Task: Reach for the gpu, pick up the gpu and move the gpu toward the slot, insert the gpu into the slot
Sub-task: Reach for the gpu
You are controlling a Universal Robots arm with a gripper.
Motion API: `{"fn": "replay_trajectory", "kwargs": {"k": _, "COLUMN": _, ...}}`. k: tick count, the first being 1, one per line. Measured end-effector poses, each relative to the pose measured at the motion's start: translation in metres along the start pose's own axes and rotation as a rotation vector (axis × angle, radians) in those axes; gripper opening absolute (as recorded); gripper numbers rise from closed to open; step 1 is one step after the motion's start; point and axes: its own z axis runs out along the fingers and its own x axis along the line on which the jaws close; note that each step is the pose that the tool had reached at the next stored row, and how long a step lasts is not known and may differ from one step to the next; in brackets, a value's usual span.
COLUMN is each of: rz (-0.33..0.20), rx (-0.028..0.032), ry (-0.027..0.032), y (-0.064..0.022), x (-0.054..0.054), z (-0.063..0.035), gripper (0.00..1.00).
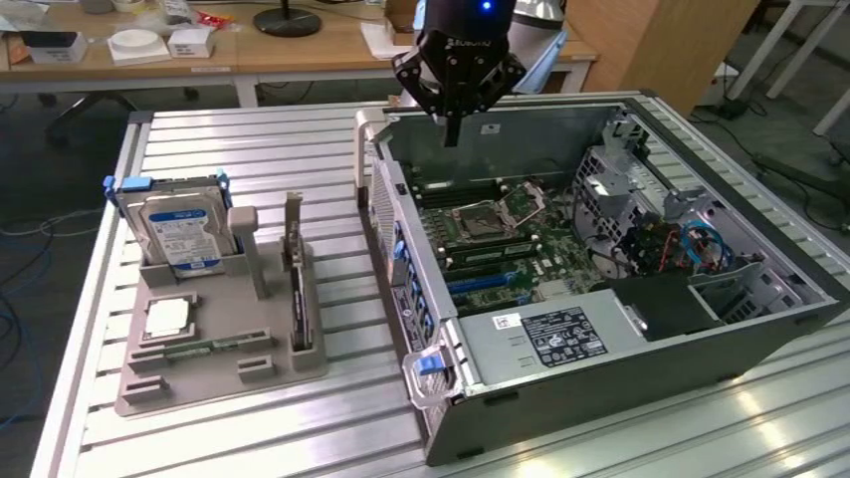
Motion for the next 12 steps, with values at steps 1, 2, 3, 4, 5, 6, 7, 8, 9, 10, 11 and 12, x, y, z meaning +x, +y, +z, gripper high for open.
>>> {"fn": "replay_trajectory", "kwargs": {"k": 1, "rz": 0.000, "rx": 0.0000, "ry": 0.0000, "y": -0.0001, "x": 0.001, "z": 0.0000, "gripper": 0.10}}
{"fn": "replay_trajectory", "kwargs": {"k": 2, "rz": 0.000, "rx": 0.0000, "ry": 0.0001, "y": -0.0002, "x": 0.002, "z": -0.0001, "gripper": 0.10}}
{"fn": "replay_trajectory", "kwargs": {"k": 3, "rz": 0.000, "rx": 0.0000, "ry": 0.0000, "y": -0.0003, "x": 0.003, "z": -0.0001, "gripper": 0.10}}
{"fn": "replay_trajectory", "kwargs": {"k": 4, "rz": 0.000, "rx": 0.0000, "ry": 0.0000, "y": -0.0004, "x": 0.004, "z": -0.0001, "gripper": 0.10}}
{"fn": "replay_trajectory", "kwargs": {"k": 5, "rz": 0.000, "rx": 0.0000, "ry": 0.0000, "y": -0.0005, "x": 0.005, "z": -0.0001, "gripper": 0.10}}
{"fn": "replay_trajectory", "kwargs": {"k": 6, "rz": 0.000, "rx": -0.0001, "ry": 0.0000, "y": -0.0006, "x": 0.006, "z": -0.0001, "gripper": 0.10}}
{"fn": "replay_trajectory", "kwargs": {"k": 7, "rz": 0.000, "rx": 0.0000, "ry": 0.0000, "y": -0.0007, "x": 0.007, "z": -0.0002, "gripper": 0.10}}
{"fn": "replay_trajectory", "kwargs": {"k": 8, "rz": 0.000, "rx": 0.0000, "ry": 0.0000, "y": -0.0008, "x": 0.008, "z": -0.0002, "gripper": 0.10}}
{"fn": "replay_trajectory", "kwargs": {"k": 9, "rz": 0.000, "rx": 0.0000, "ry": 0.0000, "y": -0.0010, "x": 0.009, "z": -0.0003, "gripper": 0.10}}
{"fn": "replay_trajectory", "kwargs": {"k": 10, "rz": 0.000, "rx": 0.0000, "ry": 0.0000, "y": -0.0011, "x": 0.010, "z": -0.0003, "gripper": 0.10}}
{"fn": "replay_trajectory", "kwargs": {"k": 11, "rz": 0.000, "rx": 0.0000, "ry": 0.0000, "y": -0.0012, "x": 0.011, "z": -0.0003, "gripper": 0.10}}
{"fn": "replay_trajectory", "kwargs": {"k": 12, "rz": 0.000, "rx": 0.0000, "ry": 0.0000, "y": -0.0013, "x": 0.012, "z": -0.0003, "gripper": 0.10}}
